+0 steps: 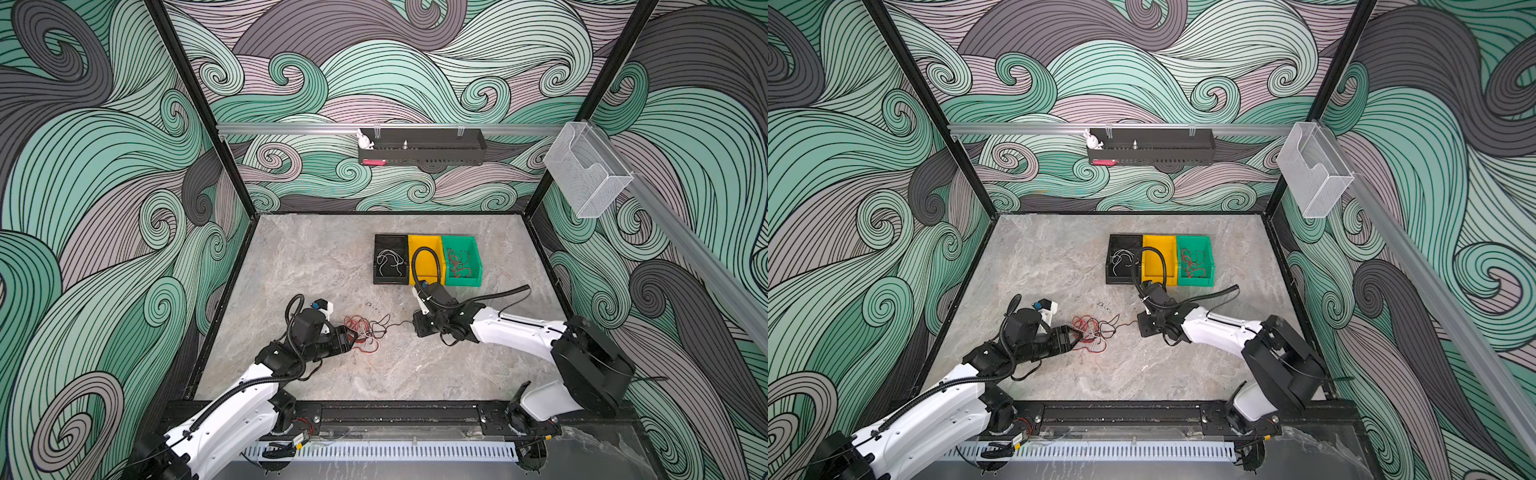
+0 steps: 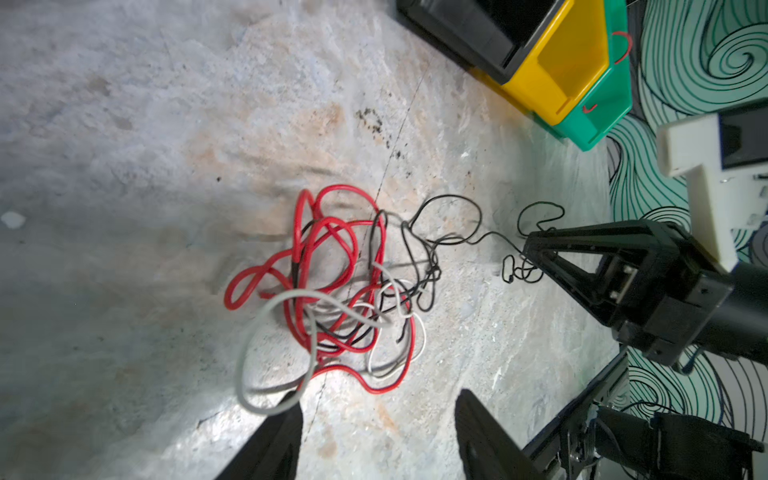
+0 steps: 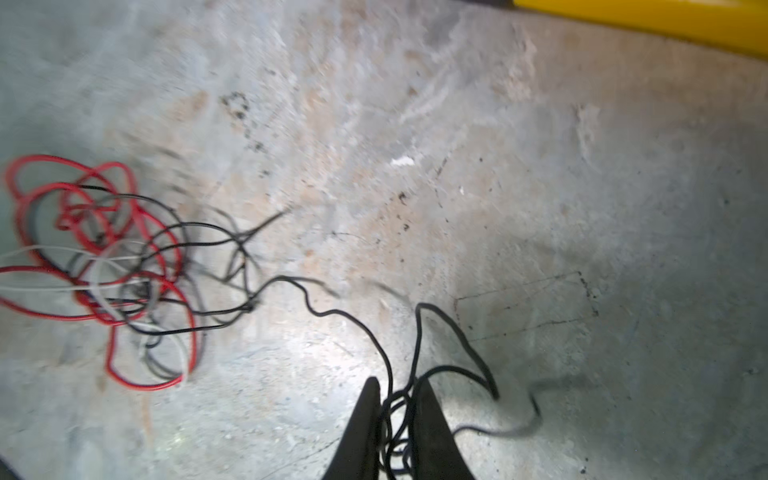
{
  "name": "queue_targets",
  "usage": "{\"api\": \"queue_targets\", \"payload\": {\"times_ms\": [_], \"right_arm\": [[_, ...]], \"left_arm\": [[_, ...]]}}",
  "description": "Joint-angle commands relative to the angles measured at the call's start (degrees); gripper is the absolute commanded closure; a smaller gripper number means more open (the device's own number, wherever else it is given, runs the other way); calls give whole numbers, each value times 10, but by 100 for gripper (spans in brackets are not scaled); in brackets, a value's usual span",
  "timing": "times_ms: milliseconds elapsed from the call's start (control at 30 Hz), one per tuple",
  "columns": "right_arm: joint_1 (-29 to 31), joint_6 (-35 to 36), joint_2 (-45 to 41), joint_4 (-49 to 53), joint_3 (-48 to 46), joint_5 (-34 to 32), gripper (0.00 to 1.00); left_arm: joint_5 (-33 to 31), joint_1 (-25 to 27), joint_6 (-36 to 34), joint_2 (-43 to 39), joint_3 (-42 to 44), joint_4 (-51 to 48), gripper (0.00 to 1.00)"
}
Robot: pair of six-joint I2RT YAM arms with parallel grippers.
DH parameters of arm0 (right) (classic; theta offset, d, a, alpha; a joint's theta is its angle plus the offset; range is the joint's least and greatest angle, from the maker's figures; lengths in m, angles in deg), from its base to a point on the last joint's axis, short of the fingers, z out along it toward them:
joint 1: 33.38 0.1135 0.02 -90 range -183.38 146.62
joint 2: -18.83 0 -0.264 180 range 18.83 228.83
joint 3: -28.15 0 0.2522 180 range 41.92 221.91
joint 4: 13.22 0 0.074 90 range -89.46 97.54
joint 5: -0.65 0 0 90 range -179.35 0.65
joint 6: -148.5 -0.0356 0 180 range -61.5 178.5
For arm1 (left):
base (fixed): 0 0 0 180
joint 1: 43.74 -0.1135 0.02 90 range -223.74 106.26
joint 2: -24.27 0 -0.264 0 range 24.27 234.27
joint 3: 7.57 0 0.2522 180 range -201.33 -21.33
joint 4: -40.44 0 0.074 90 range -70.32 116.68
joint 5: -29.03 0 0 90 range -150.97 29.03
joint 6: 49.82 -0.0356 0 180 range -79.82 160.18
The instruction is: Untangle the cables
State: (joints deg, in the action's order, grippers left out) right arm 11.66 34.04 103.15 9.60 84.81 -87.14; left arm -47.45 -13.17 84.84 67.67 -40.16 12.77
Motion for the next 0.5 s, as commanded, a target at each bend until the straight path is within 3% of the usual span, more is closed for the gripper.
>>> {"api": "queue_targets", "payload": {"times_ms": [0, 467], "right_arm": [[1, 6, -33, -9, 0, 36, 84], [1, 8, -109, -51, -16, 166, 88]], "left_arm": [[-1, 8, 1, -3, -39, -18, 39], [3, 42, -7, 131, -76, 68, 39]]}}
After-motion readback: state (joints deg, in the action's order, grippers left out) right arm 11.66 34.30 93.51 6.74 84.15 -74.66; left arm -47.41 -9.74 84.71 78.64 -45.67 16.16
